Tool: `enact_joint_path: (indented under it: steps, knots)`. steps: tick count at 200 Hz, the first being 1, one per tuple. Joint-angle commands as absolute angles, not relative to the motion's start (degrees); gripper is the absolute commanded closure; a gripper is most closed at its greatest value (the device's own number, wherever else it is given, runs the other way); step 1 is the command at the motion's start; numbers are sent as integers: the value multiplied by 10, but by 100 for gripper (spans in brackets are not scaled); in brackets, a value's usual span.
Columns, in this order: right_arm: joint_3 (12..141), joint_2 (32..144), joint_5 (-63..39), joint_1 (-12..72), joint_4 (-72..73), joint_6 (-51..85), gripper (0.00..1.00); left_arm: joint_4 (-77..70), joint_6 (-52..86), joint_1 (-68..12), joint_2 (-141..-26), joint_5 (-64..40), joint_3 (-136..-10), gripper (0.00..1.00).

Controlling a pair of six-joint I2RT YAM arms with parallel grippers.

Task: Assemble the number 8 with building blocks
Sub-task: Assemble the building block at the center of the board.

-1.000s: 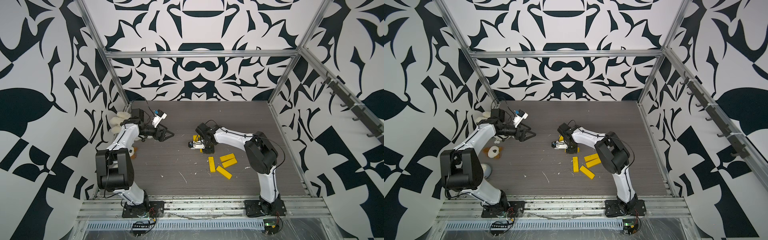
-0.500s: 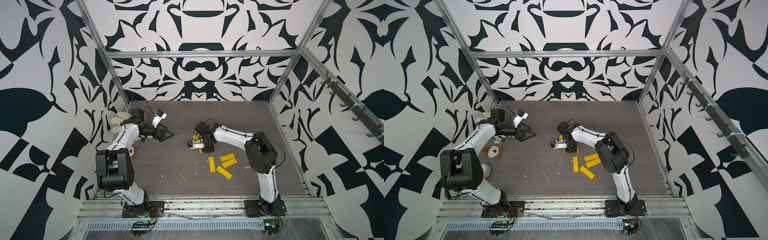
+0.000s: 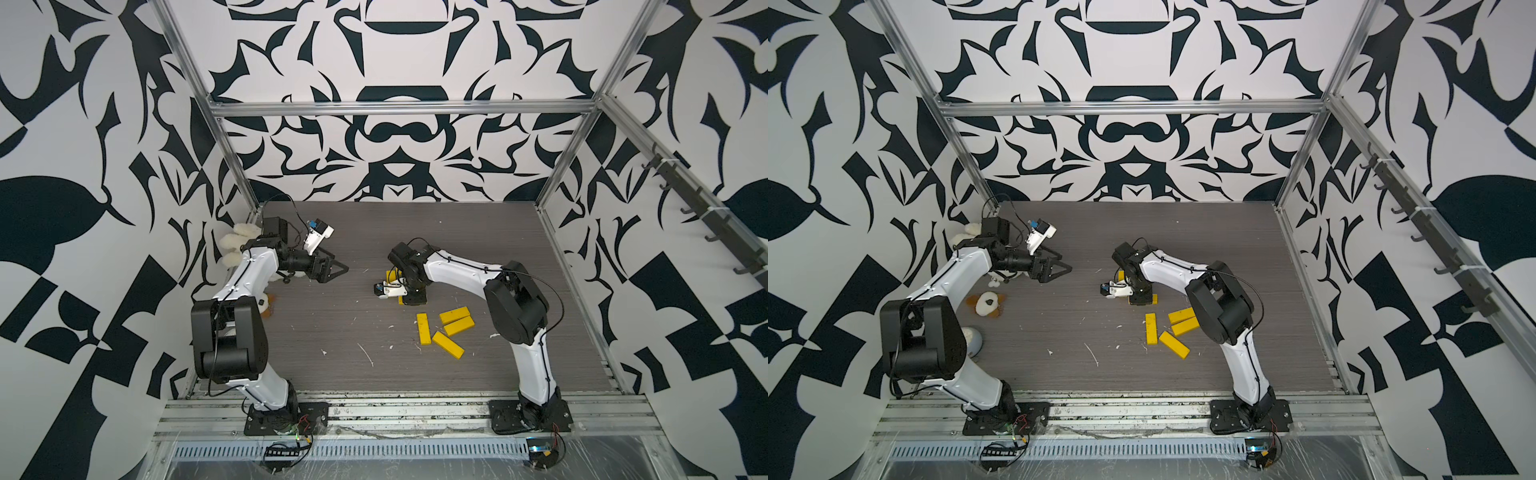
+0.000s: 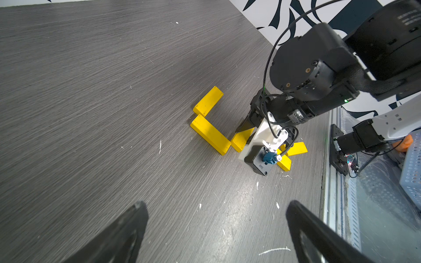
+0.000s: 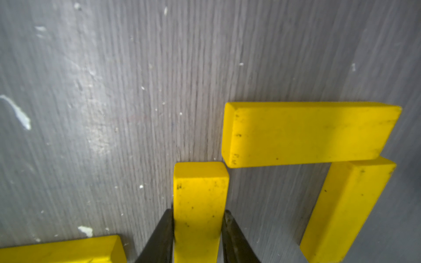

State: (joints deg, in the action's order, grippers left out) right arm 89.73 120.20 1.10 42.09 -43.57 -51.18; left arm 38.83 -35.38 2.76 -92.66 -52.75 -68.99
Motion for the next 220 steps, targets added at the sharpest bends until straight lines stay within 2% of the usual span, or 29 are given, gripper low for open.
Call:
enact_joint_path:
  steps: [1,166,220]
  knots:
    - [900,1187,15,419,-437,-515,67,397,-354,28,-923,-538,-699,1]
    - [904,1196,30,419,-417,-527,68,399,-353,28,-926,-536,-701,1]
    - [906,1186,9,419,-431,-513,58,399,-353,28,-925,-535,-701,0]
